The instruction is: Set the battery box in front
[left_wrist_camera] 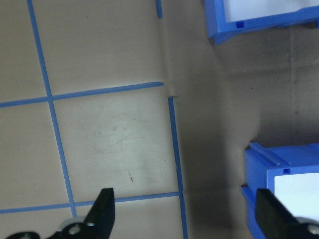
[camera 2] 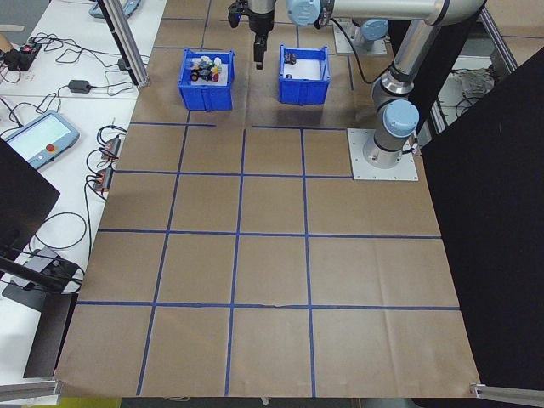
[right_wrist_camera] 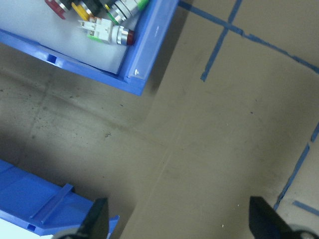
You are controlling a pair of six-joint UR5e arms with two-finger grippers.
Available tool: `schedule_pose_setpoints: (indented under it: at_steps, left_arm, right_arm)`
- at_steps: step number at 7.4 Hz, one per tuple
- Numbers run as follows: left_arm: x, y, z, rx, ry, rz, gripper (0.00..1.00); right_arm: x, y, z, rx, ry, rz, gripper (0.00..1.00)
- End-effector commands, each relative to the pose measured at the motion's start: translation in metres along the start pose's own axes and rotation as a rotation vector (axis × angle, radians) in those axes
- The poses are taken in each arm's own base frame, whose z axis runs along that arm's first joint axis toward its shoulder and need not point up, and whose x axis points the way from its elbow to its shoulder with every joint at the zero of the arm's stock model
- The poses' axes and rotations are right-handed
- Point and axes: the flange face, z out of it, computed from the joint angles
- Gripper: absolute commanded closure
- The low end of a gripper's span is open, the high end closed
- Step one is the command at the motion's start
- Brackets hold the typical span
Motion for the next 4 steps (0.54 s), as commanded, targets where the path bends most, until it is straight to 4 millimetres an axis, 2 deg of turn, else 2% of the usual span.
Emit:
schedule_pose_setpoints:
  at_steps: [1, 2, 3, 4]
  left_arm:
    - [0.009, 0.036, 0.034, -0.058, 0.01, -0.382, 0.0]
    - [0.026, 0.054, 0.043, -0.093, 0.074, -0.603, 0.0]
    - [0.047, 0.07, 0.054, -0.084, 0.088, -0.742, 0.0]
    - [0.071, 0.09, 0.07, -0.106, 0.07, -0.89, 0.0]
  right_arm:
    - [-0.048, -0.082, 0.02, 0.015, 0.004, -0.268, 0.0]
    - [-0.078, -0.113, 0.035, 0.011, 0.012, -0.393, 0.0]
    - [-0.117, -0.135, 0.042, 0.018, 0.016, -0.492, 0.0]
    - [-0.16, -0.144, 0.062, -0.004, 0.002, -0.604, 0.0]
